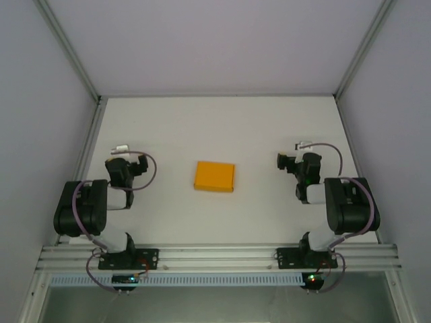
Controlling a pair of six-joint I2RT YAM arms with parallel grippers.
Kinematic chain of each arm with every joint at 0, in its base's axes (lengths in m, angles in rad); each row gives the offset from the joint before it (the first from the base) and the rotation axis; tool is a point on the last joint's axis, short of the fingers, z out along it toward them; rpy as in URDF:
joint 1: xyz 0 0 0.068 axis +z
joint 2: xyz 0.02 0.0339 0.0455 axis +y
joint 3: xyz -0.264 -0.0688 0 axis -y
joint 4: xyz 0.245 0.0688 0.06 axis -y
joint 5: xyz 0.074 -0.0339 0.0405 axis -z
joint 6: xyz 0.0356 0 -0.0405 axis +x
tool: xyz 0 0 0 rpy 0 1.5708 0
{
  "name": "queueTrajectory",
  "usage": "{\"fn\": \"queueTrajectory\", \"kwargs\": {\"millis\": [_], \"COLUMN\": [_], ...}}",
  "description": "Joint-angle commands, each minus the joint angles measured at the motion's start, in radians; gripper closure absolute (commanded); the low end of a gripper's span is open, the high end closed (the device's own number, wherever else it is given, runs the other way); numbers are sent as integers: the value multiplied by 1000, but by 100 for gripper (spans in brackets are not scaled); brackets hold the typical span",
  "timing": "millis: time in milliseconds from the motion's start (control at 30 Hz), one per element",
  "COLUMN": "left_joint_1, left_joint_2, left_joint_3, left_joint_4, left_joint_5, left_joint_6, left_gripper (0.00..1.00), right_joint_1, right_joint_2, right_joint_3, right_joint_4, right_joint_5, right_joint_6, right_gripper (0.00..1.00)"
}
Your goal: Assemble paper box
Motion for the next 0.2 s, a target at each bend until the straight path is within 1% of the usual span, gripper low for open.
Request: {"fn": "queueTrajectory", "kwargs": {"millis": [0,167], "left_joint_1": [-3,-3], "left_joint_2": [-11,-8], "left_joint_3": [23,23], "left_joint_4": [18,23], "left_joint_5": [17,15], "left_joint_6": [10,12], "left_gripper": [1,1], "right_joint_1": [2,1], "right_joint_2": [0,-1], "right_joint_3": [9,8], "right_joint_4": [10,7], "right_joint_5": [17,8], "right_joint_6": [9,9], "right_gripper": [1,1]}}
